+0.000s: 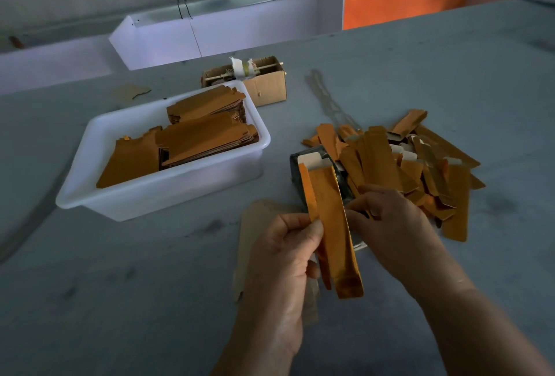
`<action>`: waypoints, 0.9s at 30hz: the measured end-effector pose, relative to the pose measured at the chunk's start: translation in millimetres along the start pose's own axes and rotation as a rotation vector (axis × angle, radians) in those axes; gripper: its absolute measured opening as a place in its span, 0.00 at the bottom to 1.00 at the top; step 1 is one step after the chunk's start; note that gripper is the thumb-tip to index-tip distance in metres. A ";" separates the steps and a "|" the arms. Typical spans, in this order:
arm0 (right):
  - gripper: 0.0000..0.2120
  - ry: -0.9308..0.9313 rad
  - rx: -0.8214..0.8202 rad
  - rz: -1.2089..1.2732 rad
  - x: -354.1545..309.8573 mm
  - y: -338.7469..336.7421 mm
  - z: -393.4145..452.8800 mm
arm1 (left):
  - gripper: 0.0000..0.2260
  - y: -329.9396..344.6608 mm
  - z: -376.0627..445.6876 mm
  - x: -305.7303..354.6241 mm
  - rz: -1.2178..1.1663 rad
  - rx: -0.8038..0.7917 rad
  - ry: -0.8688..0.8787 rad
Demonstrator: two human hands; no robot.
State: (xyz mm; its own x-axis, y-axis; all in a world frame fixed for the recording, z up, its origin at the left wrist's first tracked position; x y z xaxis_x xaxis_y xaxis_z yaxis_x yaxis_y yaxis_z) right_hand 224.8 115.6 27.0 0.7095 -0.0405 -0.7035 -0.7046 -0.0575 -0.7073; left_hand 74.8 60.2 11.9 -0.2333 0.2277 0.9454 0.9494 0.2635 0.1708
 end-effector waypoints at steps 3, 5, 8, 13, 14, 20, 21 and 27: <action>0.05 -0.019 0.052 0.063 -1.1 -1.9 -2.5 | 0.05 3.9 -0.1 -3.9 0.031 -0.041 -0.028; 0.06 -0.023 0.102 0.063 -2.2 -3.9 -3.7 | 0.04 5.7 -0.5 -6.6 0.043 -0.053 -0.041; 0.11 -0.058 0.188 0.112 -7.9 -6.7 -8.1 | 0.04 6.6 -0.4 -6.4 0.046 -0.049 -0.037; 0.07 0.014 0.148 0.321 4.3 -4.5 -15.6 | 0.05 6.5 0.8 -6.1 0.051 -0.039 -0.039; 0.08 0.009 0.144 0.276 5.5 -5.1 -17.5 | 0.05 6.6 1.4 -6.0 0.048 -0.038 -0.036; 0.09 -0.025 0.183 0.095 4.5 -6.5 -25.1 | 0.04 6.7 3.6 -7.0 0.057 -0.028 -0.023; 0.09 -0.027 0.186 0.090 4.3 -5.8 -25.3 | 0.04 7.0 3.8 -6.7 0.051 -0.027 -0.020; 0.07 -0.001 0.194 0.086 8.8 -2.1 -28.1 | 0.03 11.3 4.9 5.1 0.055 -0.028 0.069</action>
State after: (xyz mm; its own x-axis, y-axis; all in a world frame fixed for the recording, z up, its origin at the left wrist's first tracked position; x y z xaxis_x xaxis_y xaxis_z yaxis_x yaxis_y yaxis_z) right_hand 232.8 87.3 24.3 0.6470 -0.0358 -0.7616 -0.7515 0.1388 -0.6449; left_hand 83.4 68.9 17.3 -0.1663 0.1753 0.9704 0.9660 0.2263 0.1247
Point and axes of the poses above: each hand's wrist, its own z-axis towards the middle knuckle, its own y-axis out of the palm, x = y × z, the point moved 9 cm from there along z, towards the middle knuckle, and after that the axes turned 3 degrees about -z, right-handed, at the moved point
